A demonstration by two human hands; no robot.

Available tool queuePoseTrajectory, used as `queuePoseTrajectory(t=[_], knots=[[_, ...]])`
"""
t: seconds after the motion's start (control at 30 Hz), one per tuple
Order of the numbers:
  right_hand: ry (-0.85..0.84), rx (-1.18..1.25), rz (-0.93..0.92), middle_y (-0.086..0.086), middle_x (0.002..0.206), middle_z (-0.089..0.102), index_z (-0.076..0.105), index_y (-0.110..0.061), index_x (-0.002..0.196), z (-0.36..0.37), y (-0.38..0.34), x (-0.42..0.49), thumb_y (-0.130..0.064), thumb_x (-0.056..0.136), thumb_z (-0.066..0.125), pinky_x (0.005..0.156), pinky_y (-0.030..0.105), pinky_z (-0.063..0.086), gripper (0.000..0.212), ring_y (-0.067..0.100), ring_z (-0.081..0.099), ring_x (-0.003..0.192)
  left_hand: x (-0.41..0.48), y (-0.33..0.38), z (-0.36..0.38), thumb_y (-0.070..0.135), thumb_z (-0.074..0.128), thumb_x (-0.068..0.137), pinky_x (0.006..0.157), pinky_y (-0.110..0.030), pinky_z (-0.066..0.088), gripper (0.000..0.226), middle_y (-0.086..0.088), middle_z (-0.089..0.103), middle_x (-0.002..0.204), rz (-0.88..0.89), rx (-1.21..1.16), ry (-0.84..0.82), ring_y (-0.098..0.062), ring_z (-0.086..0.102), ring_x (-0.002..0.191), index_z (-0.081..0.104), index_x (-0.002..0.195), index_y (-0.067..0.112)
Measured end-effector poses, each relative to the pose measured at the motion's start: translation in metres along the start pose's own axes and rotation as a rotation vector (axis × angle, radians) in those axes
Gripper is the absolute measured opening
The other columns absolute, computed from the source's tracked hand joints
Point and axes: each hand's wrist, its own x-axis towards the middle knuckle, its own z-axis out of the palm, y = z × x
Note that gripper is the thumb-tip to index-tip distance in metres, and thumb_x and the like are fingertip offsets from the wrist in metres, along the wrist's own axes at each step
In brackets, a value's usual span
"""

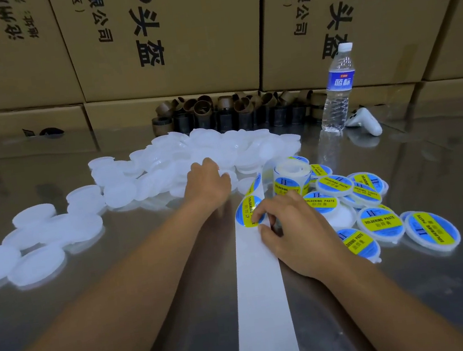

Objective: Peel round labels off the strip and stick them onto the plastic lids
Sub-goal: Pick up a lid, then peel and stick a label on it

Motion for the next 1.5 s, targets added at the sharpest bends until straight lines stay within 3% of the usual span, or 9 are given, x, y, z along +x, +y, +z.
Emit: queuePoseTrajectory(t=[0.3,0.53,0.67,0.77,0.9,1.0,1.2,1.37,1.5], knots=[[-0.013,0.018,0.007,-0.023,0.069,0.033,0.061,-0.024,0.099,-0.001,0.000,0.000,-0.019,0.088,0.056,0.075,0.020,0.030,0.013,0.005,0.032,0.091,0.004,0.003,0.004,0.028,0.064,0.091,0.093,-0.037,0.040,0.045,-0.016,0.050,0.126,0.022,0.071,0.050,-0.032,0.048,0.118,0.045,0.124,0.005],[-0.008,0.052,0.015,-0.023,0.072,0.037,0.062,-0.025,0.100,-0.003,0.001,-0.001,-0.013,0.089,0.056,0.075,0.024,0.034,0.017,0.007,0.034,0.091,-0.013,0.001,-0.010,0.003,0.059,0.089,0.056,-0.014,0.037,0.020,0.000,0.054,0.082,0.130,-0.336,0.090,-0.021,0.053,0.081,0.060,0.107,0.014],[0.003,0.106,0.053,-0.024,0.080,0.037,0.063,-0.023,0.102,-0.003,0.004,-0.002,-0.006,0.088,0.055,0.077,0.018,0.026,0.024,0.006,0.034,0.091,-0.041,0.000,-0.029,0.007,0.062,0.090,0.075,-0.027,0.048,0.017,-0.007,0.061,0.084,0.222,-0.547,-0.006,-0.013,0.055,0.073,0.065,0.099,0.022],[0.019,0.139,0.083,-0.021,0.083,0.039,0.066,-0.018,0.103,-0.003,0.004,-0.001,0.002,0.086,0.055,0.080,0.015,0.026,0.028,0.008,0.036,0.090,-0.063,-0.001,-0.043,0.009,0.061,0.091,0.070,-0.014,0.044,0.016,-0.005,0.061,0.085,0.280,-0.633,-0.065,-0.003,0.051,0.069,0.068,0.102,0.020],[0.047,0.181,0.145,0.001,0.095,0.054,0.069,-0.013,0.104,-0.004,0.003,0.000,0.006,0.085,0.053,0.082,0.016,0.030,0.032,0.013,0.043,0.089,-0.087,-0.001,-0.055,0.012,0.059,0.094,0.082,-0.031,0.045,0.022,-0.024,0.062,0.105,0.243,-0.756,-0.150,-0.017,0.053,0.088,0.068,0.096,0.033],[0.073,0.213,0.193,0.001,0.090,0.050,0.070,-0.011,0.104,-0.006,0.000,0.002,0.006,0.085,0.051,0.072,0.014,0.029,0.032,0.016,0.045,0.085,-0.097,-0.004,-0.056,0.011,0.055,0.095,0.084,-0.032,0.047,0.021,-0.010,0.064,0.102,0.184,-0.890,-0.253,-0.017,0.057,0.093,0.067,0.099,0.027],[0.131,0.404,0.279,-0.005,0.087,0.055,0.071,-0.009,0.101,-0.010,-0.006,0.003,-0.010,0.095,0.049,0.067,0.005,0.034,0.023,0.009,0.051,0.081,-0.098,-0.009,-0.057,0.013,0.053,0.096,0.063,-0.018,0.048,0.017,-0.004,0.066,0.097,0.017,-1.011,-0.432,-0.019,0.061,0.086,0.066,0.105,0.019],[0.110,0.486,0.290,0.015,0.082,0.054,0.065,-0.004,0.074,-0.011,-0.008,0.002,-0.036,0.095,0.048,0.067,0.025,0.032,0.042,0.023,0.049,0.081,-0.098,-0.006,-0.053,0.013,0.053,0.096,0.081,-0.033,0.044,0.017,-0.009,0.062,0.106,0.044,-0.947,-0.489,-0.021,0.057,0.092,0.067,0.105,0.018],[0.113,0.488,0.259,0.019,0.086,0.055,0.065,-0.006,0.073,-0.011,-0.009,0.002,-0.039,0.092,0.052,0.064,0.025,0.032,0.040,0.020,0.048,0.079,-0.099,-0.001,-0.051,0.012,0.051,0.097,0.058,-0.022,0.050,0.017,0.001,0.068,0.092,0.027,-1.062,-0.482,-0.010,0.064,0.077,0.067,0.100,0.014]])
